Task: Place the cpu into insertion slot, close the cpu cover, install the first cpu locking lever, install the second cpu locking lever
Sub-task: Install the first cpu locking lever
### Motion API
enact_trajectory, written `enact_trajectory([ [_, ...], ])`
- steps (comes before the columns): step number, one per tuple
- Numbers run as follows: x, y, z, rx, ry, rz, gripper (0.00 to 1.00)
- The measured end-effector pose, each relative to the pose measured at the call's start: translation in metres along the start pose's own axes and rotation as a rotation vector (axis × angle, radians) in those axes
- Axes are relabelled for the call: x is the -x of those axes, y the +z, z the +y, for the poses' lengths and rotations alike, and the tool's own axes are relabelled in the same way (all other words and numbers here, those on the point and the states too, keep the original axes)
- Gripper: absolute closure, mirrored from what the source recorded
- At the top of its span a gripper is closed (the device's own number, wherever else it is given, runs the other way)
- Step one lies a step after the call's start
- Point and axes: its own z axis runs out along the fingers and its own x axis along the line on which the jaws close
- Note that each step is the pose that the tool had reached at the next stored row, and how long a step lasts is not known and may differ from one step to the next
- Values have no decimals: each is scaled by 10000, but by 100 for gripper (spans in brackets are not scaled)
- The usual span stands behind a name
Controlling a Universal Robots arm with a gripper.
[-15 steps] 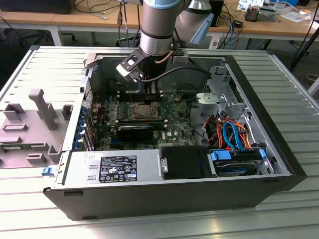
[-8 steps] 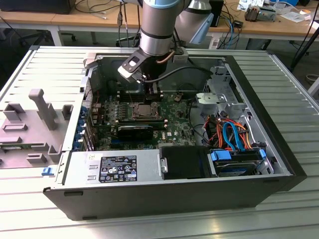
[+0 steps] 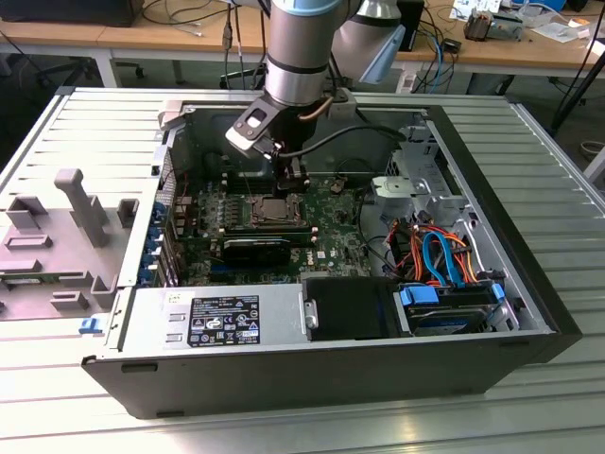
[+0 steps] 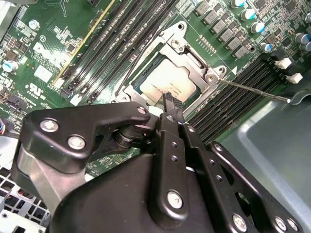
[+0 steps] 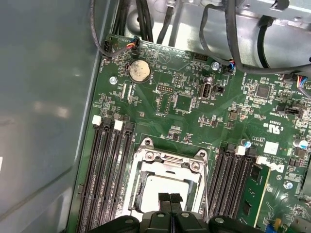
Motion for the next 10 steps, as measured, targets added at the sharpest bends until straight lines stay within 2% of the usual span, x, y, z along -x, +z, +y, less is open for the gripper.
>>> enact_trajectory([
  [10,0,0,0,12,-745,-55,89],
])
